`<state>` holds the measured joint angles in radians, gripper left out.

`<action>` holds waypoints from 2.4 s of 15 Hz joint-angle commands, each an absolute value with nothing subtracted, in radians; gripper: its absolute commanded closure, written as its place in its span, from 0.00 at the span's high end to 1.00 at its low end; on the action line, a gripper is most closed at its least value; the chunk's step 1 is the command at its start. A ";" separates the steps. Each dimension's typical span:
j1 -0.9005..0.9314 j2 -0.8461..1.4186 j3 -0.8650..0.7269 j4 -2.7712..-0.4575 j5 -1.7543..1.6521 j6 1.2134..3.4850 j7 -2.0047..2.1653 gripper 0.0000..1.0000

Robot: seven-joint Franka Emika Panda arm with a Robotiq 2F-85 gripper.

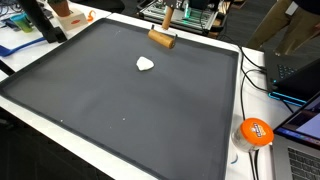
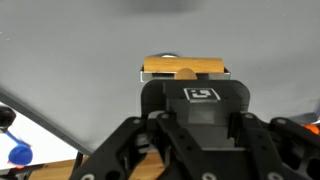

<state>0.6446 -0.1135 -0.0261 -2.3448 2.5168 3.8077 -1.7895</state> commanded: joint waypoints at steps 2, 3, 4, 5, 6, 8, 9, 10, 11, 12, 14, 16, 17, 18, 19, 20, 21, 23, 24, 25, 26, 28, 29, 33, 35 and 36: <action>0.996 -0.204 -0.381 -2.520 2.516 3.748 -1.867 0.22; 1.073 -0.252 -0.459 -2.563 2.516 3.765 -1.897 0.22; 1.143 -0.305 -0.539 -2.566 2.516 3.812 -1.945 0.22; 1.210 -0.344 -0.616 -2.545 2.516 3.866 -2.000 0.22; 1.263 -0.376 -0.675 -2.504 2.515 3.934 -2.056 0.22; 1.293 -0.425 -0.682 -2.422 2.514 4.053 -2.164 0.22; 1.330 -0.463 -0.704 -2.382 2.514 4.111 -2.223 0.22; 1.382 -0.503 -0.736 -2.336 2.513 4.175 -2.279 0.22; 1.454 -0.541 -0.783 -2.284 2.513 4.254 -2.330 0.22; 1.516 -0.569 -0.818 -2.224 2.513 4.333 -2.368 0.22; 1.562 -0.542 -0.910 -2.193 2.513 4.239 -2.426 0.22; 1.623 -0.572 -0.948 -2.106 2.513 4.290 -2.436 0.22; 1.619 -0.538 -0.981 -2.118 2.513 4.223 -2.438 0.22; 1.645 -0.549 -0.997 -2.086 2.512 4.236 -2.437 0.22; 1.630 -0.536 -0.970 -2.027 2.512 4.265 -2.444 0.22; 1.599 -0.501 -0.950 -2.005 2.511 4.246 -2.468 0.22; 1.616 -0.523 -0.956 -2.003 2.510 4.240 -2.540 0.22; 1.493 -0.456 -0.864 -1.926 2.509 4.242 -2.554 0.22; 1.469 -0.489 -0.824 -1.907 2.502 4.244 -2.498 0.22; 1.428 -0.489 -0.794 -1.885 2.508 4.243 -2.480 0.22; 1.376 -0.484 -0.754 -1.861 2.511 4.236 -2.460 0.22; 1.267 -0.476 -0.669 -1.810 2.502 4.231 -2.425 0.22; 1.211 -0.471 -0.628 -1.793 2.493 4.225 -2.408 0.22; 0.960 -0.397 -0.466 -1.804 2.412 4.205 -2.371 0.22; 0.926 -0.414 -0.458 -1.800 2.511 4.180 -2.456 0.47; 0.905 -0.405 -0.447 -1.801 2.527 4.175 -2.463 0.47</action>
<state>0.9970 -0.4250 -0.4974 -1.8057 2.4739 4.1986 -2.4232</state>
